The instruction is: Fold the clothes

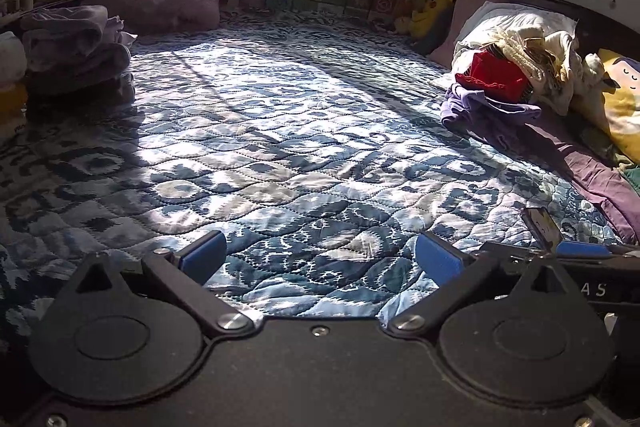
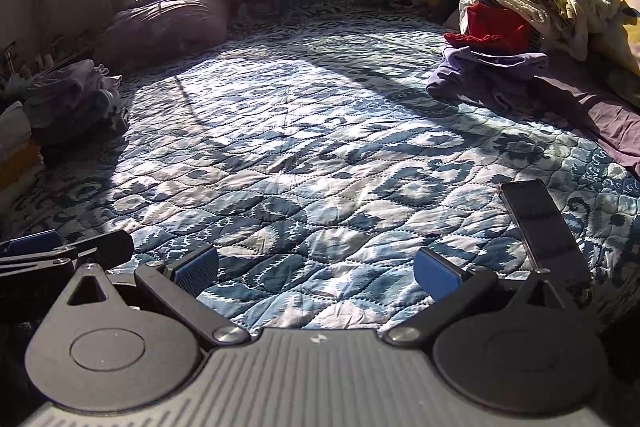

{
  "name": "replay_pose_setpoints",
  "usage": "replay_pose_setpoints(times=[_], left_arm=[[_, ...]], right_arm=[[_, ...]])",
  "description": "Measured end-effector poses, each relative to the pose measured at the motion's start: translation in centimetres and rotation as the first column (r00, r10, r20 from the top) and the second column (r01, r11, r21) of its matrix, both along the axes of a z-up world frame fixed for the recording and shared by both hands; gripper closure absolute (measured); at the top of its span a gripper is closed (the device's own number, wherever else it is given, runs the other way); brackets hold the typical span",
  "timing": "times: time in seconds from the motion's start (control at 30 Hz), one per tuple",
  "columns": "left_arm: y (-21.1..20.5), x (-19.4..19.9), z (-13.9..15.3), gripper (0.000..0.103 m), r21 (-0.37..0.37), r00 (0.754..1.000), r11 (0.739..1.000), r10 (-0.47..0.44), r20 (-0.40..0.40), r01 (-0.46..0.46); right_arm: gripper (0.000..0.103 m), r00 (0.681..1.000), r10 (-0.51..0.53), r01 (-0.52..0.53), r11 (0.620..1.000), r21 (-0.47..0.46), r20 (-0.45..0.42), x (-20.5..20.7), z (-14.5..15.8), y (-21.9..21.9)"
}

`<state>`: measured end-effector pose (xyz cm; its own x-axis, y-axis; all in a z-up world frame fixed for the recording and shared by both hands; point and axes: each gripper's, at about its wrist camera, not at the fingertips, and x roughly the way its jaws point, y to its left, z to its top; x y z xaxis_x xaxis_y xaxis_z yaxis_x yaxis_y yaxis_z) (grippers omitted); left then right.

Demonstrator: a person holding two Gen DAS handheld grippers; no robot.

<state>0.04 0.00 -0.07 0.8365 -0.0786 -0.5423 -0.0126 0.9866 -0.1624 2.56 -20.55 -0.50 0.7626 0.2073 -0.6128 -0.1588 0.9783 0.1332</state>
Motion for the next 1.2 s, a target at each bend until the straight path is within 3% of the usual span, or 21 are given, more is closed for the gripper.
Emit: replay_pose_setpoints(times=[0.8, 0.93, 1.2], left_arm=[[0.2, 1.6, -1.3, 0.001, 0.003, 1.000, 1.000, 0.012, -0.028, -0.012], [-0.1, 3.7, -0.7, 0.001, -0.008, 0.999, 1.000, -0.003, -0.035, 0.002], [-3.1, 10.3, 1.5, 0.000, 0.044, 0.995, 0.998, -0.047, 0.090, 0.043]], right_arm=[[0.000, 1.000, 0.003, -0.004, 1.000, -0.007, -0.023, 2.4, -1.1, -0.3], [0.000, 1.000, -0.020, 0.020, 1.000, 0.013, -0.015, 4.0, -0.9, -1.3], [0.000, 0.985, -0.164, 0.157, 0.980, 0.125, 0.046, 10.6, -0.5, -5.7]])
